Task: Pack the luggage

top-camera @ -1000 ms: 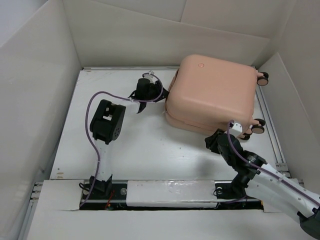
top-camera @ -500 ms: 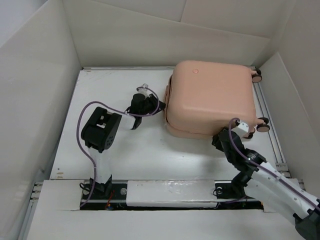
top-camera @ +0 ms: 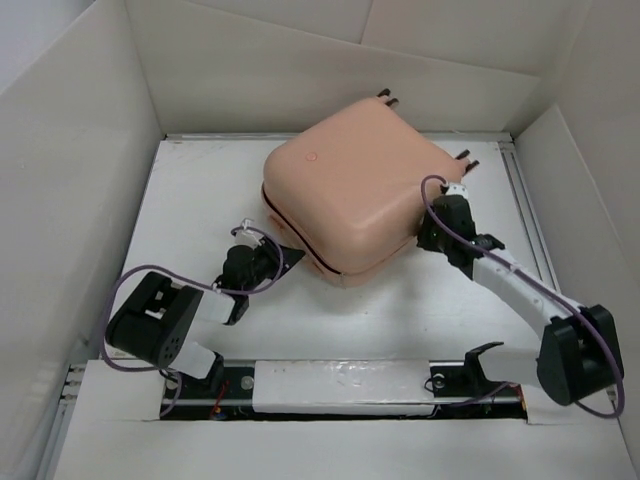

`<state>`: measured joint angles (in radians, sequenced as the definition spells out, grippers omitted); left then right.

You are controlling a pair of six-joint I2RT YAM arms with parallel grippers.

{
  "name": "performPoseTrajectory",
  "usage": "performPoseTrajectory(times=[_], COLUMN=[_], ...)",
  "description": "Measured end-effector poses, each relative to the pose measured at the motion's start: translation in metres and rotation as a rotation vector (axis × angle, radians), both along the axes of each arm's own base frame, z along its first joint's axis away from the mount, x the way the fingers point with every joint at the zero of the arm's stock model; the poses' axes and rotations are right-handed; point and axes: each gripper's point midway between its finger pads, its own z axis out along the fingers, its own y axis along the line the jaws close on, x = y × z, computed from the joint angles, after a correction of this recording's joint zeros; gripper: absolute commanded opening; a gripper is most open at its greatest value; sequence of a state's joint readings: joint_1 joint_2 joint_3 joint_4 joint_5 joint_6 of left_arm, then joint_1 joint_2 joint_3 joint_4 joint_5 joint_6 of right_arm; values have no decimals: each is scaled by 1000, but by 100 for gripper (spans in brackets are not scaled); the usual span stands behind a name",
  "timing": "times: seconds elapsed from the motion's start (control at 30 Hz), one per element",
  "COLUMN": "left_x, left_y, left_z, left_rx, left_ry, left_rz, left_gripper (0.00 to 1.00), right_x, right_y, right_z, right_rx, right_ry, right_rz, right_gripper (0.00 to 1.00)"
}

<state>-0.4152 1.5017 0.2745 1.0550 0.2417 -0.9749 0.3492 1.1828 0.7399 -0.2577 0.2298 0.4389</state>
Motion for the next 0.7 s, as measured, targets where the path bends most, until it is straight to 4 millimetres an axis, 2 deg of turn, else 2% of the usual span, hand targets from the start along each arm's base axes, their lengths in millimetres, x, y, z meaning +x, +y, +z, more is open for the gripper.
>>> performPoseTrajectory(times=[0.07,0.13,0.23,0.27,0.33,0.37,0.4,0.47,0.5,0.57,0.7], left_x=[-11,-21,-28,-30,-33,-35,-38,-43,-47,-56,-62], left_y=[3,5,4,4,2,0,-4,-16,-24,-41,-61], left_z=[0,1,2,2,2,1,1,2,2,2,1], left_rx=[-3,3,12,16,28,35,45,67,81,97,53], left_ry=[8,16,24,28,30,31,29,22,21,27,43], left_rz=[1,-3,-9,-11,-10,-9,-11,-24,-37,-73,-106], left_gripper=[0,0,0,0,0,0,0,0,0,0,0], right_x=[16,26,23,17,-12,-36,-54,-96,-111,-131,-156], right_y=[5,8,15,21,40,52,61,81,88,103,124], right_z=[6,20,56,70,97,107,112,106,97,69,25], right_rx=[-13,-18,-2,13,79,131,173,272,301,315,261], right_ry=[3,-24,-121,-169,-280,-335,-378,-429,-426,-360,-210], right_rz=[32,52,84,103,181,247,300,431,483,560,646], right_gripper=[37,41,42,43,43,32,26,16,8,8,51])
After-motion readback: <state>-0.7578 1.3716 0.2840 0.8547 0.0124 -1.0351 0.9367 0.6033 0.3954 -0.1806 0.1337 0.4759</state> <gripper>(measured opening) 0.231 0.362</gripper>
